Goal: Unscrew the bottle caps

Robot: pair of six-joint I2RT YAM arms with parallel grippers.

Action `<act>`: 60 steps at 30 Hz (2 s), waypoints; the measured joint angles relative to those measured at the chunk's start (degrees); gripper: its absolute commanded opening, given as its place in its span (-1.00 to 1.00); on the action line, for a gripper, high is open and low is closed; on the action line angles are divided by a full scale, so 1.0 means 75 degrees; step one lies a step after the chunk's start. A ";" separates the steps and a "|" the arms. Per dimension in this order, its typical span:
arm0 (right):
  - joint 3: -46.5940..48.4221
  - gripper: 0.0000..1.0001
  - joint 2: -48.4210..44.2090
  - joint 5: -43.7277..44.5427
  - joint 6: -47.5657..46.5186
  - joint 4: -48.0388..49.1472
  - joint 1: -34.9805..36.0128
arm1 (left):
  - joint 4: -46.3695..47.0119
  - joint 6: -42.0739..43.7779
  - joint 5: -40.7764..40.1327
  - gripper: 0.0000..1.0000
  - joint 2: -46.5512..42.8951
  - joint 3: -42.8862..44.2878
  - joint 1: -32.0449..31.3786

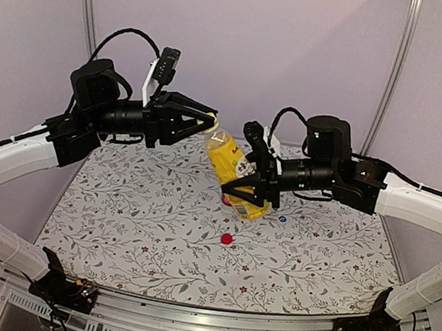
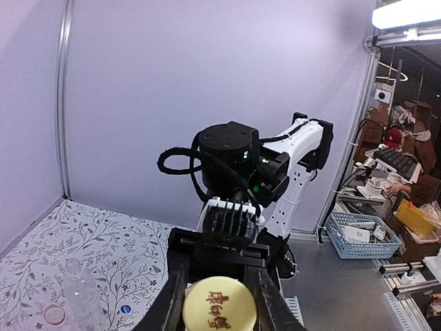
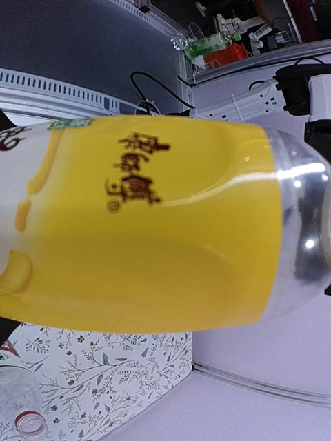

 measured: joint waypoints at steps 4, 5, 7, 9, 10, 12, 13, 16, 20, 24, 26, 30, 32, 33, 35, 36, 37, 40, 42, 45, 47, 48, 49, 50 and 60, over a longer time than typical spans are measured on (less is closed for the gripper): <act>0.0195 -0.27 0.0017 0.0769 -0.0044 -0.0198 0.0017 | 0.0017 -0.0358 -0.0749 -0.56 -0.0003 -0.0003 -0.0020; 0.0251 -0.28 0.0041 0.1023 -0.0052 -0.0230 0.0026 | 0.0017 -0.0525 -0.1032 -0.56 -0.0003 -0.0003 -0.0026; 0.0358 -0.28 0.0114 0.1553 -0.0082 -0.0297 0.0055 | 0.0023 -0.0973 -0.1696 -0.56 -0.0003 -0.0047 -0.0067; 0.0423 -0.28 0.0198 0.2069 -0.0117 -0.0332 0.0082 | -0.0029 -0.1399 -0.2381 -0.55 -0.0003 -0.0090 -0.0137; 0.0443 -0.28 0.0236 0.2247 -0.0140 -0.0341 0.0093 | -0.0085 -0.1571 -0.2617 -0.53 0.0000 -0.0093 -0.0160; 0.0481 -0.28 0.0332 0.2754 -0.0224 -0.0347 0.0152 | -0.0289 -0.1996 -0.3270 -0.47 0.0032 -0.0085 -0.0242; 0.0504 -0.28 0.0391 0.3077 -0.0259 -0.0379 0.0189 | -0.0399 -0.2162 -0.3567 -0.43 0.0073 -0.0061 -0.0274; 0.0615 -0.28 0.0554 0.3876 -0.0361 -0.0452 0.0286 | -0.0583 -0.2570 -0.4232 -0.34 0.0242 0.0032 -0.0309; 0.0711 -0.28 0.0749 0.5030 -0.0592 -0.0533 0.0493 | -0.0743 -0.3054 -0.4896 -0.33 0.0373 0.0041 -0.0347; 0.0711 -0.28 0.0799 0.5718 -0.0825 -0.0525 0.0603 | -0.0918 -0.3357 -0.5240 -0.31 0.0498 0.0181 -0.0405; 0.0711 -0.29 0.0799 0.5928 -0.0906 -0.0487 0.0615 | -0.0997 -0.3459 -0.5319 -0.28 0.0589 0.0321 -0.0408; 0.0711 -0.29 0.0799 0.6365 -0.0912 -0.0440 0.0586 | -0.1090 -0.3611 -0.5371 -0.23 0.0685 0.0472 -0.0408; 0.0708 -0.29 0.0799 0.6411 -0.0912 -0.0423 0.0568 | -0.1087 -0.3657 -0.5368 -0.22 0.0697 0.0487 -0.0408; 0.0694 -0.29 0.0796 0.6411 -0.0912 -0.0396 0.0562 | -0.1087 -0.3675 -0.5368 -0.21 0.0697 0.0487 -0.0408; 0.0647 -0.29 0.0775 0.6403 -0.0912 -0.0353 0.0554 | -0.1081 -0.3689 -0.5359 -0.15 0.0697 0.0487 -0.0405; 0.0612 -0.29 0.0755 0.6394 -0.0909 -0.0335 0.0554 | -0.1081 -0.3695 -0.5345 -0.11 0.0697 0.0487 -0.0405; 0.0583 -0.29 0.0731 0.6373 -0.0909 -0.0332 0.0554 | -0.1078 -0.3698 -0.5333 -0.07 0.0697 0.0487 -0.0405; 0.0525 -0.29 0.0653 0.6260 -0.0909 -0.0321 0.0554 | -0.1075 -0.3672 -0.5263 0.04 0.0697 0.0487 -0.0396; 0.0493 -0.29 0.0603 0.6169 -0.0901 -0.0306 0.0554 | -0.1075 -0.3631 -0.5217 0.08 0.0688 0.0487 -0.0388; 0.0455 -0.29 0.0530 0.5998 -0.0877 -0.0277 0.0554 | -0.1075 -0.3550 -0.5144 0.14 0.0659 0.0487 -0.0367; 0.0443 -0.29 0.0501 0.5893 -0.0860 -0.0277 0.0554 | -0.1075 -0.3520 -0.5115 0.22 0.0635 0.0487 -0.0358; 0.0443 -0.29 0.0493 0.5829 -0.0848 -0.0277 0.0554 | -0.1072 -0.3506 -0.5094 0.29 0.0627 0.0487 -0.0353; 0.0437 -0.29 0.0478 0.5779 -0.0839 -0.0274 0.0554 | -0.1075 -0.3474 -0.5074 0.35 0.0618 0.0487 -0.0350; 0.0437 -0.29 0.0463 0.5724 -0.0828 -0.0274 0.0554 | -0.1070 -0.3459 -0.5015 0.44 0.0606 0.0484 -0.0347; 0.0204 -0.29 0.0251 0.4715 -0.0694 -0.0268 0.0554 | -0.0323 -0.2500 -0.4106 0.80 0.0035 0.0023 -0.0268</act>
